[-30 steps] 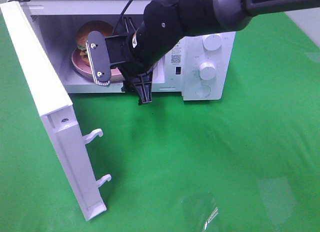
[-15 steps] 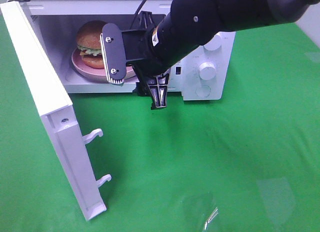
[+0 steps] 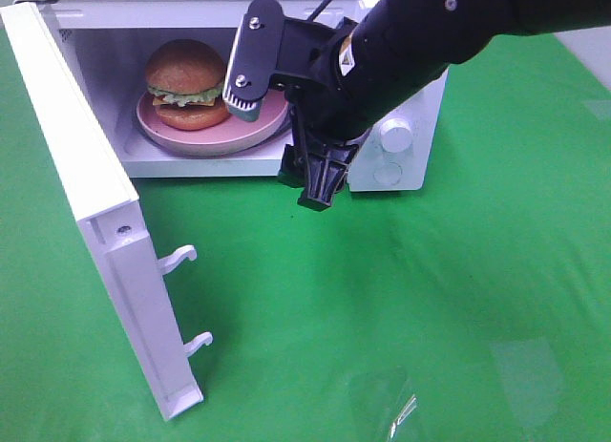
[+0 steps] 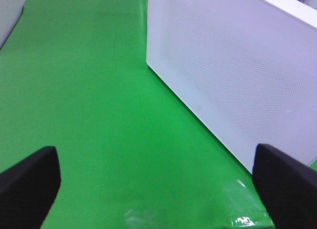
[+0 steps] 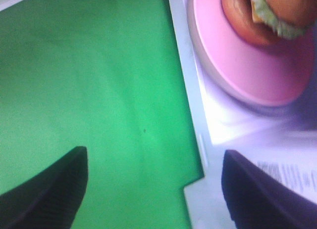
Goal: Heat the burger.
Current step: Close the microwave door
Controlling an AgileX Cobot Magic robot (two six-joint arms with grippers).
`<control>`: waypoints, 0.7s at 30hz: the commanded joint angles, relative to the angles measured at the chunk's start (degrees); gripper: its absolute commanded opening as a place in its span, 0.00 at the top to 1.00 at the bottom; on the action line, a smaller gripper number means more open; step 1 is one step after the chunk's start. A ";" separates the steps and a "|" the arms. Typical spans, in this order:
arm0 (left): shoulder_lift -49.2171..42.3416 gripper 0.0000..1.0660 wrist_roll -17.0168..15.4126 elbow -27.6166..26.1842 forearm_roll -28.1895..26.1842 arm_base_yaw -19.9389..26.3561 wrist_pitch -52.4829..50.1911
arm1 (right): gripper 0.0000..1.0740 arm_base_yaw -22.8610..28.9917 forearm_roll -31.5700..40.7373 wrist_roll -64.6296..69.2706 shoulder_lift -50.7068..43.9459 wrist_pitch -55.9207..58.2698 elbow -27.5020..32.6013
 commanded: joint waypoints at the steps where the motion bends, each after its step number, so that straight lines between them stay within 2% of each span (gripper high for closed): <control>1: -0.80 0.08 -0.34 0.11 -0.40 -0.17 -0.63 | 0.31 -0.97 0.00 4.58 -1.95 2.23 0.92; 5: -0.80 0.08 -0.34 0.11 -0.40 -0.17 -0.63 | 0.31 -2.12 0.17 8.25 -3.84 5.27 1.72; 11: -0.80 0.08 -0.34 0.11 -0.40 -0.17 -0.63 | 0.31 -4.07 -0.40 21.83 -8.82 14.95 2.12; 21: -0.80 0.08 -0.34 0.11 -0.40 -0.17 -0.63 | 0.31 -4.13 -1.09 33.40 -15.18 29.11 2.12</control>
